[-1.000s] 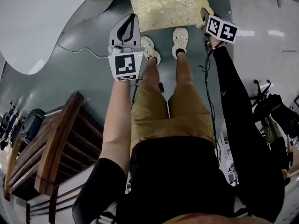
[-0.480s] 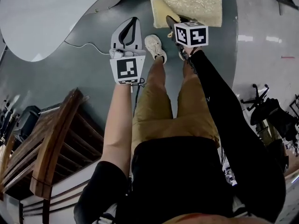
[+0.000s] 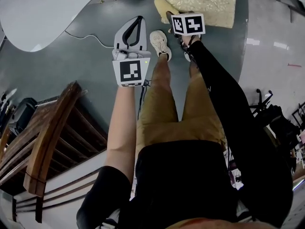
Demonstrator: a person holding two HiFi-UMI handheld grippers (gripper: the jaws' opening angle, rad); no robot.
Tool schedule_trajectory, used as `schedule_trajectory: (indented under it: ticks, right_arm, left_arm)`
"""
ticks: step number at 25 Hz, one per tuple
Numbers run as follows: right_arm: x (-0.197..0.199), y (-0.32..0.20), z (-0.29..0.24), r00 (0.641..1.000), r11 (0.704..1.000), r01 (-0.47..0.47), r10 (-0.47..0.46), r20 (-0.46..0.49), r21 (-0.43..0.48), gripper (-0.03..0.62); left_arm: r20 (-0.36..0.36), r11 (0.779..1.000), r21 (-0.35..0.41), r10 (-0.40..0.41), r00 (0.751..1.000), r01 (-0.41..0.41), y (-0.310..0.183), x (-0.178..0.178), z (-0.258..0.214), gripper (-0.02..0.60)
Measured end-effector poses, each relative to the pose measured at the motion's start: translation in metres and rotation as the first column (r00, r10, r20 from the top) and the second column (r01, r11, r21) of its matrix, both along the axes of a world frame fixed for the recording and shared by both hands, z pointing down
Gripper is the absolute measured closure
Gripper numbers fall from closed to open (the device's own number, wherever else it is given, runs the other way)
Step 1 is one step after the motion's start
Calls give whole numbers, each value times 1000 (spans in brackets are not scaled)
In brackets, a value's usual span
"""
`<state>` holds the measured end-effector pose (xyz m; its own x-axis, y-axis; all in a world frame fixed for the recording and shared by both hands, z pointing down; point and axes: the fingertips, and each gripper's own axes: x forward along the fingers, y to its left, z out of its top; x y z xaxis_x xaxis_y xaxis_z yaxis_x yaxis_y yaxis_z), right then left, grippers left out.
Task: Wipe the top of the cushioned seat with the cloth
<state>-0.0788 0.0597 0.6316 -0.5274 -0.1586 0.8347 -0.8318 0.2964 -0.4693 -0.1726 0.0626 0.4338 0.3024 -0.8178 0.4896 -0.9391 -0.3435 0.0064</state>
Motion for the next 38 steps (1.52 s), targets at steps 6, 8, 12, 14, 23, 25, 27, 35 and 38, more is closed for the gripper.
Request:
schedule_trajectory:
  ticks: [6,8,12,14,23,25,27,35,38]
  right_arm:
    - [80,-12,2,997,1000,-23,23,-72,8,537]
    - [114,-17,1,994,999,-41,43,-103,14,537]
    - [184,-30,-1,984,995,-92,95,-152,30,537]
    - [217,-38,-2,977,993,-108,114,-181,45,537]
    - [348,-47,2,919,976,-192,215,-330,103,537]
    - [369,-47,-1,899,966,-224,255,-357,127,537]
    - [380,-46,-3,890,958,-253,285,-355,133,537]
    - [386,-27,-11,869,935,-311,353,-347,172,537]
    - [373,-11,-12,868,933,-314,357,-345,176,537]
  left_arm:
    - [1,1000,-2,-4,1000,4,-9,32,-1,577]
    - [0,1000,2,-2,1000,2,-13,46,-4,577]
    - [-19,1000,8,4,1000,-4,-25,79,-8,577]
    - [-29,1000,12,12,1000,-11,-33,97,-11,577]
    - [-42,998,29,65,997,-64,-46,171,-20,577]
    - [-45,997,29,78,996,-77,-45,183,-20,577]
    - [-53,996,23,86,995,-85,-42,191,-19,577]
    - [-62,991,27,134,989,-133,-29,197,-21,577]
    - [-63,991,32,130,990,-128,-18,182,-25,577]
